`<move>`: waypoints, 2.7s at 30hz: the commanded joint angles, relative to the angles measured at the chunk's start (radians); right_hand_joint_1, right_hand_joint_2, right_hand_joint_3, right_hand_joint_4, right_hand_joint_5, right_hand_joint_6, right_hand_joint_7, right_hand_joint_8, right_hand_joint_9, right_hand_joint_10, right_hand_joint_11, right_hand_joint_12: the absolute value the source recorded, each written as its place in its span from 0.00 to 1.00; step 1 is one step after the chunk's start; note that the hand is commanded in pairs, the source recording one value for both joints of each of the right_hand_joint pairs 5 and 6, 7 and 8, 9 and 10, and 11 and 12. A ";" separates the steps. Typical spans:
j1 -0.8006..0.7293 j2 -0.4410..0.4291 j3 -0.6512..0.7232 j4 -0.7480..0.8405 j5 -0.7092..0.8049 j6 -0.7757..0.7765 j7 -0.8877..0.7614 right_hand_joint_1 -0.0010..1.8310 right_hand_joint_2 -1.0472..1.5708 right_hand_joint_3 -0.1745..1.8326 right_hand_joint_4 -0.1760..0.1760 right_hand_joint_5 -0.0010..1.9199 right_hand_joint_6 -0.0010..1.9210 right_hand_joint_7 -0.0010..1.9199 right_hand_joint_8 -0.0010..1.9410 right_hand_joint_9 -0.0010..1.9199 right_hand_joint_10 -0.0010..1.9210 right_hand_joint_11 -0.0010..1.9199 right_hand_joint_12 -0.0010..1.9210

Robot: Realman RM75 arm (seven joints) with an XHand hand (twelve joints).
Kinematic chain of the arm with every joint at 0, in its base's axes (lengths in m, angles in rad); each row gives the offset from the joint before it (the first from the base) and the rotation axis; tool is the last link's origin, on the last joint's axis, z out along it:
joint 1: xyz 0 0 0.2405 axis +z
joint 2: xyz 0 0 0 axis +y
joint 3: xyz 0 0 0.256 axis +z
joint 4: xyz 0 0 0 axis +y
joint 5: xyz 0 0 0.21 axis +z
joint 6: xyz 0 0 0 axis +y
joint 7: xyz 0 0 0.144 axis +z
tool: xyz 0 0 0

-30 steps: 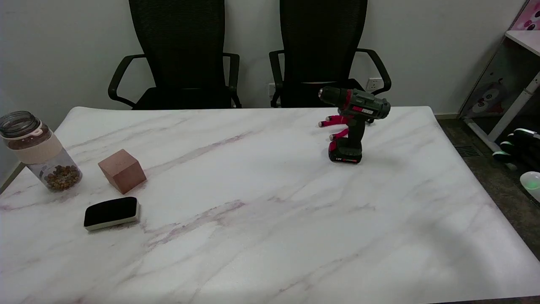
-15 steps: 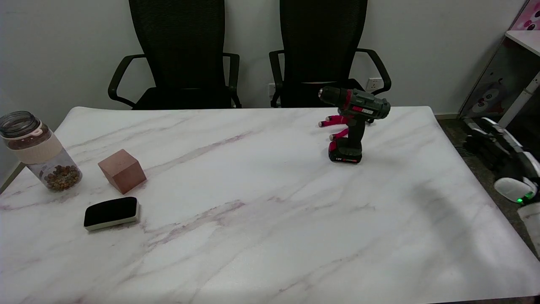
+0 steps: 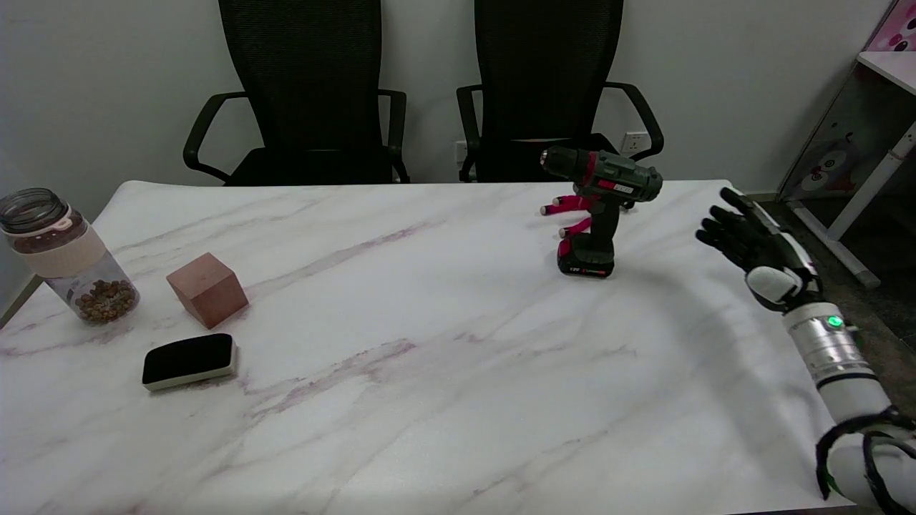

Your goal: Pick up the power screwdriver.

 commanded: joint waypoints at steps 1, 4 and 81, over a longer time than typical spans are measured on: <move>0.295 -0.075 -0.134 0.022 -0.138 -0.168 0.031 0.53 0.17 0.50 1.00 0.17 0.17 0.17 0.17 0.21 0.21 0.23 0.23; 0.315 -0.090 -0.141 0.026 -0.138 -0.176 0.031 0.53 0.17 0.50 1.00 0.17 0.17 0.17 0.17 0.21 0.21 0.23 0.23; 0.486 -0.219 -0.230 0.169 -0.131 -0.341 0.044 0.54 0.18 0.52 1.00 0.11 0.11 0.11 0.11 0.17 0.17 0.21 0.21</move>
